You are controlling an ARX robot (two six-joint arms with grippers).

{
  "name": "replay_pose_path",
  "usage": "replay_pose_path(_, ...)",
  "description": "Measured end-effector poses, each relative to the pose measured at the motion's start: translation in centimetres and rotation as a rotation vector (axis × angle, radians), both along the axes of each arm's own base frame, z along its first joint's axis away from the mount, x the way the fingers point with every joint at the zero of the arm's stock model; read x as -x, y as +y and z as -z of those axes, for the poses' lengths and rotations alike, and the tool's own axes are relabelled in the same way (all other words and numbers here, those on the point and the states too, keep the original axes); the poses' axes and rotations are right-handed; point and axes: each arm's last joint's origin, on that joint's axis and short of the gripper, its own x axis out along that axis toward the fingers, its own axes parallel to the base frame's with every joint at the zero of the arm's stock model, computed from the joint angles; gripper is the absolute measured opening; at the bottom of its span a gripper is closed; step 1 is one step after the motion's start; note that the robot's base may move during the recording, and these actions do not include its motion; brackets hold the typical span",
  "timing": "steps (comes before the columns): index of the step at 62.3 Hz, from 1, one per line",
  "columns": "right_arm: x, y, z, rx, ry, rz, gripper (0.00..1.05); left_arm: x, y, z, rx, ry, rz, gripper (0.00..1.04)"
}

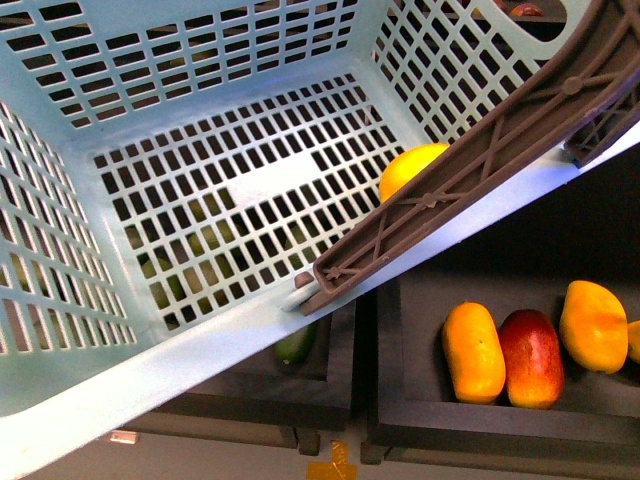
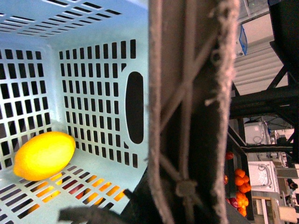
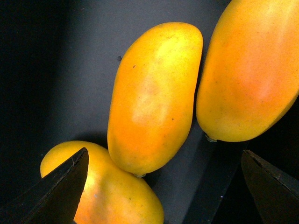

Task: Pick lemon and mango into basket

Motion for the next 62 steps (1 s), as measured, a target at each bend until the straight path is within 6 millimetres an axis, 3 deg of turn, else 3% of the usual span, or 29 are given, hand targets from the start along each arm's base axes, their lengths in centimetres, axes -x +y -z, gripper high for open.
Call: replay_pose_path(62,-3.7,-1.9,3.6,-0.055,-0.014,0.076,0.96,0.0,0.0,0.0,0.000,0.000,-0.001,0.05)
